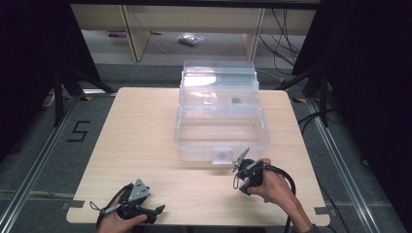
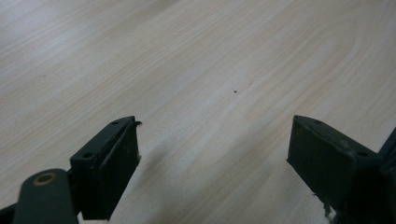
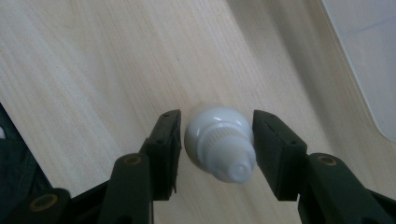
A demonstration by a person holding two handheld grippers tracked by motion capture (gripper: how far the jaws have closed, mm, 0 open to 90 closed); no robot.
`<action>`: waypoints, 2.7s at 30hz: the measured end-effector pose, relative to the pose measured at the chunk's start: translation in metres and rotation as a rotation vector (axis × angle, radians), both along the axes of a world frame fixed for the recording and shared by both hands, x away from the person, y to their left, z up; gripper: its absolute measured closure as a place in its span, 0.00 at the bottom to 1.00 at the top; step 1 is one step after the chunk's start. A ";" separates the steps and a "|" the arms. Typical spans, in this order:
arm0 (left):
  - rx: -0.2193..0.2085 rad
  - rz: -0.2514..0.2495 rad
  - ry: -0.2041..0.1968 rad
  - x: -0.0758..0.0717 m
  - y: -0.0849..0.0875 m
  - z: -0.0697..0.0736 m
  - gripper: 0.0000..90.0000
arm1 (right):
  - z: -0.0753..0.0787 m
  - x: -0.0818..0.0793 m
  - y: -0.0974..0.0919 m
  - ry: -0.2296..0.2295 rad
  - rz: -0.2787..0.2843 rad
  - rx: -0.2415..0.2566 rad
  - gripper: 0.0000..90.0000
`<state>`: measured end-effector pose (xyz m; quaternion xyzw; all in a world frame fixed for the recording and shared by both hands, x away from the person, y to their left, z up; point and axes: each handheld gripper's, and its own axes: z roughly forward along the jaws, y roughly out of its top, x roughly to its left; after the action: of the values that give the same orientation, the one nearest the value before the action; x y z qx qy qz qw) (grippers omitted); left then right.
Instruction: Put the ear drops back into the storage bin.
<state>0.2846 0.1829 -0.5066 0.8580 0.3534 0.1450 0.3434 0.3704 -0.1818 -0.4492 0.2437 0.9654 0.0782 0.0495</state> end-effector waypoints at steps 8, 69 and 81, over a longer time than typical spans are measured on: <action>-0.002 0.001 0.000 0.000 0.000 0.000 0.18 | 0.001 0.000 0.001 0.015 -0.014 -0.001 0.67; 0.014 -0.011 0.005 0.001 0.002 0.001 0.18 | 0.098 0.027 -0.019 -0.012 0.011 0.081 0.67; 0.013 -0.010 0.005 0.001 0.002 0.001 0.18 | 0.117 0.042 -0.019 -0.006 -0.009 0.088 0.67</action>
<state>0.2856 0.1847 -0.5058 0.8623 0.3489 0.1435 0.3378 0.4125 -0.2003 -0.3327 0.2498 0.9598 0.1213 0.0419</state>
